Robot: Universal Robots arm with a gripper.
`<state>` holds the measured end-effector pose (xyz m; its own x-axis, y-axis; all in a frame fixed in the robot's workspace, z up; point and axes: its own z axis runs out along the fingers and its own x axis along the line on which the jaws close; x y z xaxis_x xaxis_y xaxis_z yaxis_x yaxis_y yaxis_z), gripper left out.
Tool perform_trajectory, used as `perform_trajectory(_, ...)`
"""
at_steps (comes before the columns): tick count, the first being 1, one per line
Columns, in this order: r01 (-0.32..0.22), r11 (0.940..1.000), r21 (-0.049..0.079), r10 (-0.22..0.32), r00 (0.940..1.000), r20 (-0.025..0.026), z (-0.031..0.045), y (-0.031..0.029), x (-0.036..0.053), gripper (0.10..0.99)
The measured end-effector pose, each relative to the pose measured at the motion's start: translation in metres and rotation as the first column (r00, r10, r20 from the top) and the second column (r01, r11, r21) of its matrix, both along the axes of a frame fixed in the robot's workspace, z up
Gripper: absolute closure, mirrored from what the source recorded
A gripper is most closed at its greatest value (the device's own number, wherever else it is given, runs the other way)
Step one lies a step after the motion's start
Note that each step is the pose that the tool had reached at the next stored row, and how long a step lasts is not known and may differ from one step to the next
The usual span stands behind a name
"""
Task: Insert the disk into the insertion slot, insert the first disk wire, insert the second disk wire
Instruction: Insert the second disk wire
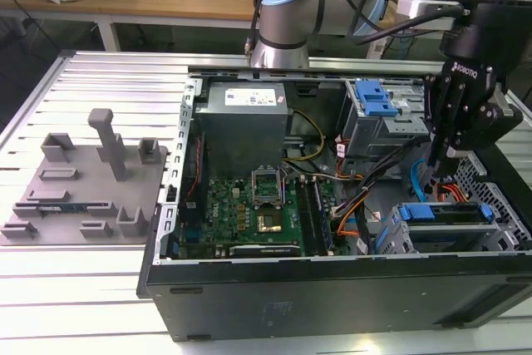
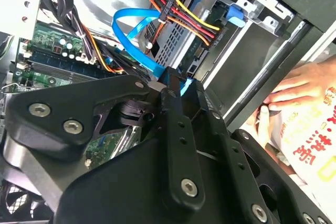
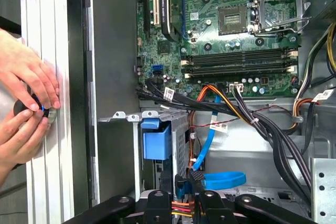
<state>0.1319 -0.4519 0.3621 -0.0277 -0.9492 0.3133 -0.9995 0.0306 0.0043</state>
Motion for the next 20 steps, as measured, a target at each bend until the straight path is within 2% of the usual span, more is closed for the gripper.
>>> perform_trajectory(6,-0.001,1.0000,0.000,0.001,1.0000,0.0000,-0.0007,0.0000,0.0005,0.816)
perform_trajectory(7,-0.001,1.0000,0.000,0.001,1.0000,0.0000,-0.0008,0.0000,0.0006,0.831)
perform_trajectory(8,-0.001,1.0000,0.000,0.001,1.0000,0.0000,-0.0008,0.0001,0.0008,0.925)
perform_trajectory(12,-0.001,1.0000,0.000,0.001,1.0000,0.0000,-0.0008,-0.0002,0.0009,0.925)
perform_trajectory(13,-0.002,1.0000,0.002,0.002,1.0000,0.0000,-0.0007,-0.0028,0.0010,0.925)
perform_trajectory(16,-0.002,0.9999,0.015,0.002,1.0000,0.0000,-0.0007,-0.0109,0.0010,0.925)
perform_trajectory(18,-0.001,0.9993,0.037,0.001,1.0000,0.0000,-0.0007,-0.0151,0.0010,0.925)
perform_trajectory(20,-0.001,0.9979,0.064,0.001,1.0000,0.0001,-0.0006,-0.0190,0.0010,0.925)
